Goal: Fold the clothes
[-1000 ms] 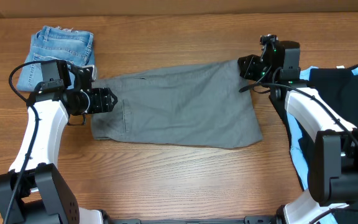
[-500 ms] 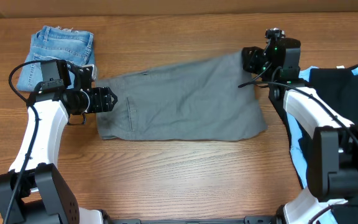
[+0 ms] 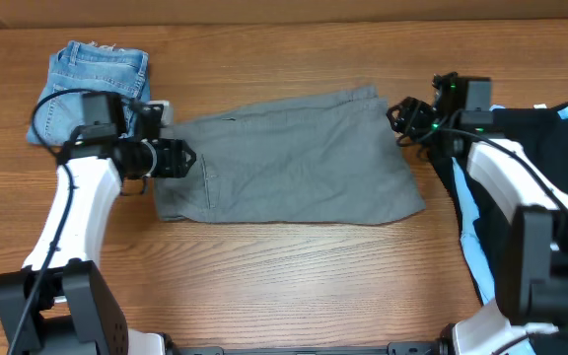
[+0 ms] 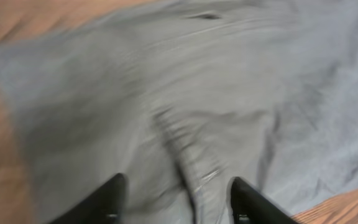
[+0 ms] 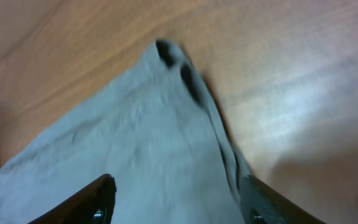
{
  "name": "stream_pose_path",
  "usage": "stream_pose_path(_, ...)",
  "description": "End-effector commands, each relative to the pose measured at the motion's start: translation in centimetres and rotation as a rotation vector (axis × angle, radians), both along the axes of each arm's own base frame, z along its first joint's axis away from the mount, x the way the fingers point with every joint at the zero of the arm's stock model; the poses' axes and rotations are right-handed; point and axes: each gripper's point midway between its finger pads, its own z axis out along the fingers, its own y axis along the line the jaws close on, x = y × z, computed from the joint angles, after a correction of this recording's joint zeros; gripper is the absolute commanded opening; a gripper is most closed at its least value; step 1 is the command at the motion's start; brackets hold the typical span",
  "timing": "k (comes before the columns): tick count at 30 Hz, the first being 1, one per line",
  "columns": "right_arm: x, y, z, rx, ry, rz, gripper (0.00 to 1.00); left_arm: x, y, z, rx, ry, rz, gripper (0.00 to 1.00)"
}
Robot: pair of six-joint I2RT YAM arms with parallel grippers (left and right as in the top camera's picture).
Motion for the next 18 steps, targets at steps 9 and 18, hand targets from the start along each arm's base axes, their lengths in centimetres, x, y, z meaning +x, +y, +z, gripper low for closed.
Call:
stream_pose_path(9, -9.2, 1.7, 0.3, 0.037, 0.307, 0.043, 0.33, 2.9, -6.7, -3.7, 0.160, -0.080, -0.206, 0.13)
stream_pose_path(18, -12.7, -0.6, -8.7, -0.033, 0.533, -0.155, 0.18, 3.2, -2.6, -10.7, 0.234, 0.094, -0.020, 0.08)
